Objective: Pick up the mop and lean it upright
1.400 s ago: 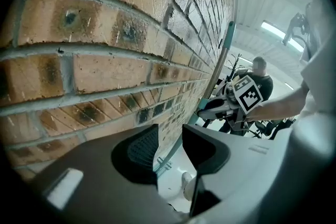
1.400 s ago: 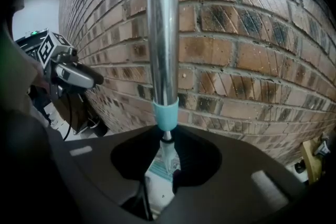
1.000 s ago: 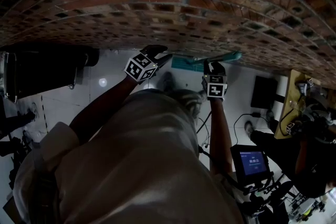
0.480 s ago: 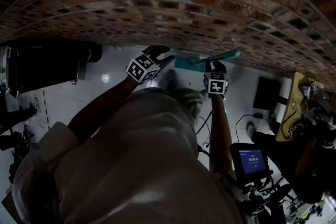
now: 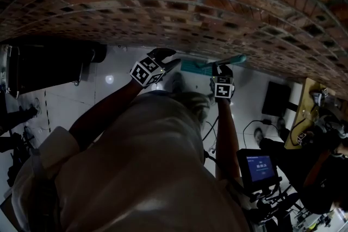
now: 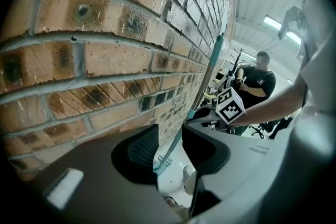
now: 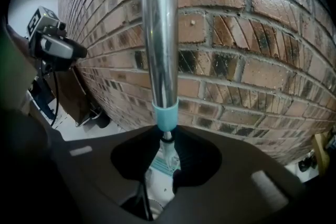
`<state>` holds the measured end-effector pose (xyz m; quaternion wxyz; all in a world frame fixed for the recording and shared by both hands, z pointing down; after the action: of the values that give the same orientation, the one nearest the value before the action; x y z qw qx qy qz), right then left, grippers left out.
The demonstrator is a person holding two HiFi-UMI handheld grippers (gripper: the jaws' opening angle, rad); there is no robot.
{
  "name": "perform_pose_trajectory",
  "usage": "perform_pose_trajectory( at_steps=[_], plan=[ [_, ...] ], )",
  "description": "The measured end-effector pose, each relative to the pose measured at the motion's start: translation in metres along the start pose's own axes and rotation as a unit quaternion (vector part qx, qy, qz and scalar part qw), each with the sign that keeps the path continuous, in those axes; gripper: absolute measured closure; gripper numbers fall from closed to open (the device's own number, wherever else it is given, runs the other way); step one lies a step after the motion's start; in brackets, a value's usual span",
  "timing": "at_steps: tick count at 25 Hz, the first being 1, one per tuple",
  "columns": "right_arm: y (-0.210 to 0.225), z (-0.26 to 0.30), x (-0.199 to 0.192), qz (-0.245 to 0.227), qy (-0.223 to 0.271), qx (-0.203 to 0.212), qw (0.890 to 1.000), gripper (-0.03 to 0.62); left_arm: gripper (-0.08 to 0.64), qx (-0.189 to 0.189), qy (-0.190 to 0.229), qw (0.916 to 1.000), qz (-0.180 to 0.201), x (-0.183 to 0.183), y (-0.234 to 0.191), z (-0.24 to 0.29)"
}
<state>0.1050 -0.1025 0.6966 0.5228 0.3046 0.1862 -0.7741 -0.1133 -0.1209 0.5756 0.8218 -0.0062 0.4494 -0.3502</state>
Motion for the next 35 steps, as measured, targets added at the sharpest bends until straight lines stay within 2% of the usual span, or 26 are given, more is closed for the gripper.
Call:
perform_pose_trajectory(
  at_steps=[35],
  plan=[
    [0.013, 0.051, -0.030, -0.003, -0.020, 0.006, 1.000, 0.502, 0.400, 0.012, -0.024, 0.9996, -0.007, -0.011, -0.006, 0.009]
  ],
)
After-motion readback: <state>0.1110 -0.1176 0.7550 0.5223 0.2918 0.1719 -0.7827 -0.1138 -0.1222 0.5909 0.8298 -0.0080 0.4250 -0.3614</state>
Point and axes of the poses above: the fingertips, and each gripper's own axes: z forward along the fingers, y to its right, x out of its top, the point moved 4 cm from there along -z, backward along the fingers, and after that the axes turned 4 degrees about -z, right-handed, at the moved point
